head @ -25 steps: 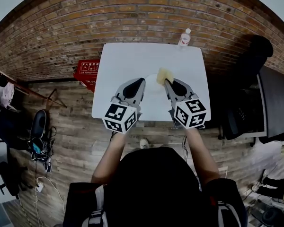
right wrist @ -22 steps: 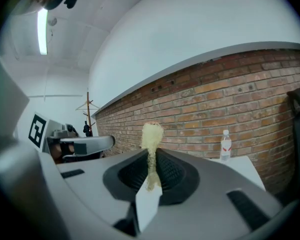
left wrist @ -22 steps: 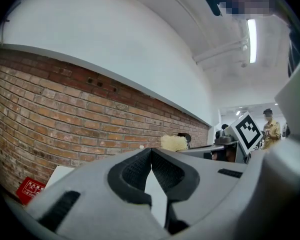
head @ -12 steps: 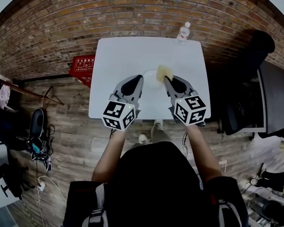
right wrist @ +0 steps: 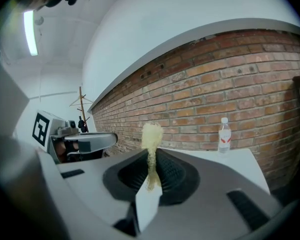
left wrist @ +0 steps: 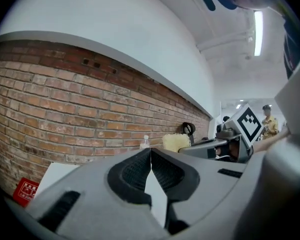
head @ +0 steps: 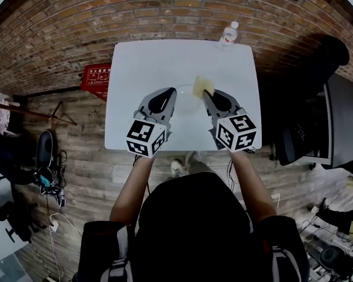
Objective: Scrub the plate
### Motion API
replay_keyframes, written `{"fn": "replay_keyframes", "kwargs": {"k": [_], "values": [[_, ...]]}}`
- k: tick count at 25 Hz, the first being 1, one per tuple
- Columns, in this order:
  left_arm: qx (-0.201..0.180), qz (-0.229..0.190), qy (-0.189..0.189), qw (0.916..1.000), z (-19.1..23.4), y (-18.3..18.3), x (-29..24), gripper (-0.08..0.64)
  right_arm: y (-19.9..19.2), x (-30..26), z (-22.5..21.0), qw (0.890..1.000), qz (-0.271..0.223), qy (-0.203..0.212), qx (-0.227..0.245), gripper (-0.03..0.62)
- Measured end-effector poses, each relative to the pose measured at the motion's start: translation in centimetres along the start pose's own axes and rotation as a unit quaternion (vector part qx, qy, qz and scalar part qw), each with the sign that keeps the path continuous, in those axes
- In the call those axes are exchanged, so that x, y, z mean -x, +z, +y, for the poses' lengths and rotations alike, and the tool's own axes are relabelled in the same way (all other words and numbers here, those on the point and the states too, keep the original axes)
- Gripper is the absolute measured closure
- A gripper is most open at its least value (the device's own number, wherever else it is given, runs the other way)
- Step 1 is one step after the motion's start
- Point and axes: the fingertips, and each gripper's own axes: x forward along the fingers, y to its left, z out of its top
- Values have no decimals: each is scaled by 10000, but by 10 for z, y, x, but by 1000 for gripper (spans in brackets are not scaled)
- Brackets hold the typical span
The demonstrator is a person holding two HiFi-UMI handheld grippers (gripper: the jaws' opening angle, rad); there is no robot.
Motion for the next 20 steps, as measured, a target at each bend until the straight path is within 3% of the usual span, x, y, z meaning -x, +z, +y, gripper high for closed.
{"fn": "replay_keyframes", "kwargs": {"k": [20], "values": [[668, 665, 71, 9955, 46, -87, -64, 540, -45, -67, -59, 9973, 659, 149, -292, 551]]}}
